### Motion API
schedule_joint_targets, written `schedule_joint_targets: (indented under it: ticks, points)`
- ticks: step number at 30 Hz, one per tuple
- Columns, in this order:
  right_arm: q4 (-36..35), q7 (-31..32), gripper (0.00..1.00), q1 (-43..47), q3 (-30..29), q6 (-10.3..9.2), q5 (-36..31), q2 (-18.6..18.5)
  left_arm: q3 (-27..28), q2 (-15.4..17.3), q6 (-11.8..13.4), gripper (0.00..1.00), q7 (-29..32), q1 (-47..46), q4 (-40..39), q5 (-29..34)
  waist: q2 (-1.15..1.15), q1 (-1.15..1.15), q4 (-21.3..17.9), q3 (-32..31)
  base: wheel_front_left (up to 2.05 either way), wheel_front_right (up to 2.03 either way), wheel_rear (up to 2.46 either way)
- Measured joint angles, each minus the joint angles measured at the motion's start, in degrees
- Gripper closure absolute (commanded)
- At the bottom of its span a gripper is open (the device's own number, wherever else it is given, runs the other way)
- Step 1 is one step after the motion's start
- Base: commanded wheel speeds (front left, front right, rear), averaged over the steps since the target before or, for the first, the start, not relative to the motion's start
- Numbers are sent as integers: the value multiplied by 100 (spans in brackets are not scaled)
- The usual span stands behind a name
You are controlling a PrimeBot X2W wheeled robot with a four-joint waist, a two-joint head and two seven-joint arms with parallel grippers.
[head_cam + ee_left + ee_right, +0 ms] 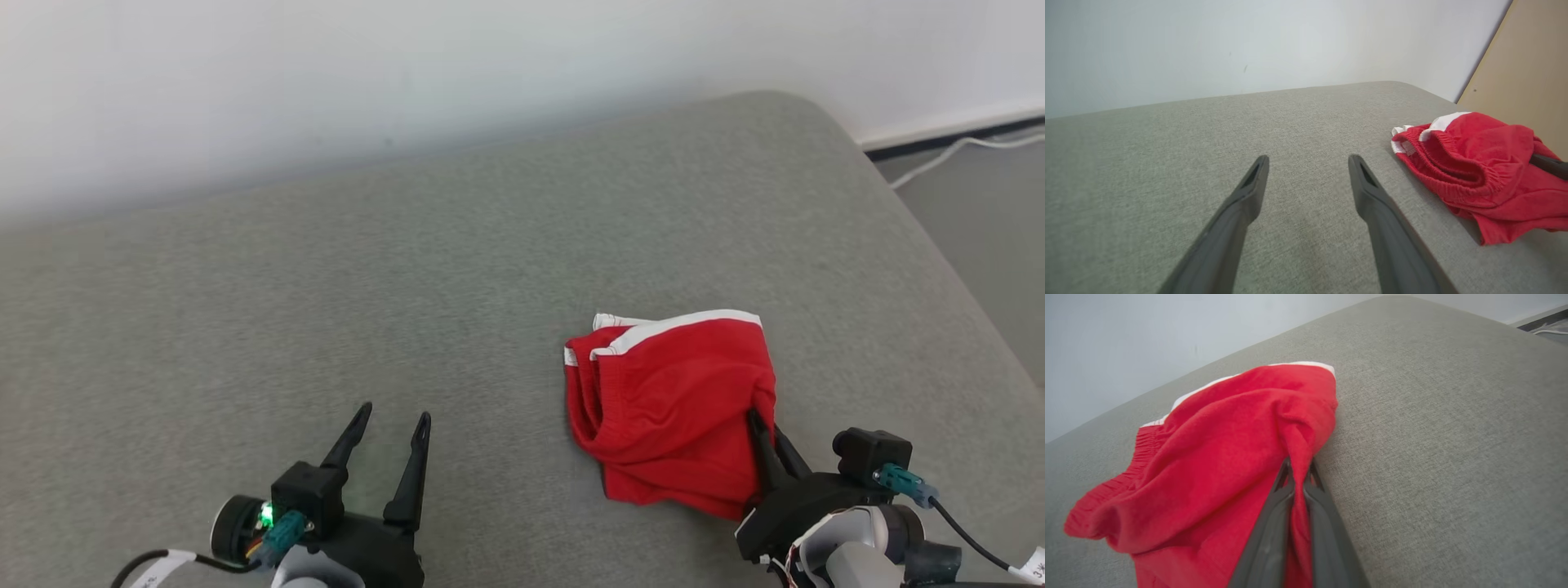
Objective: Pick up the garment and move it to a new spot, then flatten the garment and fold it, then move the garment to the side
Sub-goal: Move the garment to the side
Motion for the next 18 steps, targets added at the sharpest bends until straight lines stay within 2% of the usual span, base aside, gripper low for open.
schedule_joint_targets:
  ticks: [5, 11, 15, 18]
  points:
    - [-151, 0, 100, -21, -64, 0, 21, 36, 4, -3, -33, 0, 0, -103, -56, 71, 0, 0, -240, 238, 0, 0, 0]
    - [-215, -1, 100, -475, -19, 0, -134, -68, -18, -7, -80, 0, 0, -322, -103, 236, 0, 0, -285, 649, 0, 0, 0]
    - [-158, 0, 100, -1026, -96, 0, -247, -302, 56, 2, -90, 0, 0, -475, -172, 412, 0, 1, -202, 991, 0, 0, 0]
    - [-8, 0, 100, -1618, -344, 0, -387, -657, 118, 32, -145, 0, 0, -642, -244, 557, 1, 1, -89, 1342, 0, 0, 0]
